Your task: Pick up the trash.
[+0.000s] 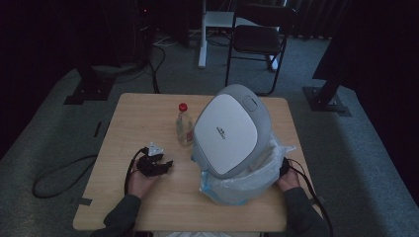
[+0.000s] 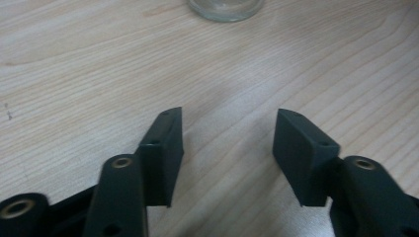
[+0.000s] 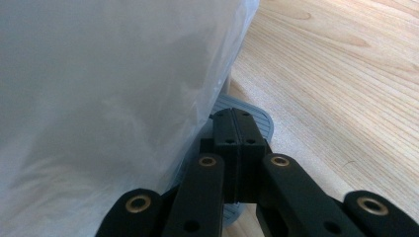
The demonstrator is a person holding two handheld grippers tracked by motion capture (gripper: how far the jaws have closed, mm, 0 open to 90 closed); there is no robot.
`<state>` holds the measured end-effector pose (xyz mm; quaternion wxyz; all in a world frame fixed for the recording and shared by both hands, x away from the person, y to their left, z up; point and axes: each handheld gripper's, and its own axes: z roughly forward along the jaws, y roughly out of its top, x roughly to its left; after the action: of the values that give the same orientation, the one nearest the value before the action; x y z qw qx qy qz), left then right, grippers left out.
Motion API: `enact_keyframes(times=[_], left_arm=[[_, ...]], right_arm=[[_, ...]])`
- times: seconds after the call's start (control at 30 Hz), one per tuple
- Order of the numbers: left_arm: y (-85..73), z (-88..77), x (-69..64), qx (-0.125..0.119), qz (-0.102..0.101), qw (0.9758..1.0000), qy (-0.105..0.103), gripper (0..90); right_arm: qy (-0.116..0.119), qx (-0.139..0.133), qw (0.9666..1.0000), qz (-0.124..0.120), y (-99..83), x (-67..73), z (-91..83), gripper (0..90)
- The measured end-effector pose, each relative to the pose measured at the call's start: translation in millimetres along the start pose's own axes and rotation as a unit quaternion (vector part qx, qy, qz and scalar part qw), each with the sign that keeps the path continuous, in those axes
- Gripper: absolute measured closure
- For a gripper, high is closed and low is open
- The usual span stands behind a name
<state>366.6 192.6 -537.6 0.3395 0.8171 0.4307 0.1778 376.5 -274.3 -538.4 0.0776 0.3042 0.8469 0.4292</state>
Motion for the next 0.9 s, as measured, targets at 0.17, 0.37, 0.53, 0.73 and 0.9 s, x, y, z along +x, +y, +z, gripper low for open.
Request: enact_keyframes(times=[0.17, 0.37, 0.53, 0.73, 0.9], left_arm=[[9.5, -9.4, -0.1, -0.020, 0.001, 0.9998, -0.005, 47.5], [20.6, -17.0, 3.5, -0.041, -0.003, 0.9990, -0.016, 45.7], [28.5, -21.8, 5.7, -0.052, -0.012, 0.9983, -0.023, 45.7], [42.6, -26.5, 8.9, -0.056, -0.012, 0.9978, -0.035, 46.1], [64.1, -31.8, 12.7, -0.068, -0.005, 0.9969, -0.040, 47.0]], right_arm=[[-0.002, 0.001, 1.0000, -0.002, 0.2, 0.6, 0.0, 90.0], [-0.002, 0.001, 1.0000, -0.004, 0.2, 0.8, 0.0, 90.0], [-0.002, 0.001, 1.0000, -0.004, 0.0, 0.7, 0.0, 90.0], [-0.003, 0.000, 1.0000, -0.004, -0.1, 1.0, 0.0, 90.0], [-0.003, 0.000, 1.0000, -0.003, -0.3, 0.9, 0.0, 90.0]])
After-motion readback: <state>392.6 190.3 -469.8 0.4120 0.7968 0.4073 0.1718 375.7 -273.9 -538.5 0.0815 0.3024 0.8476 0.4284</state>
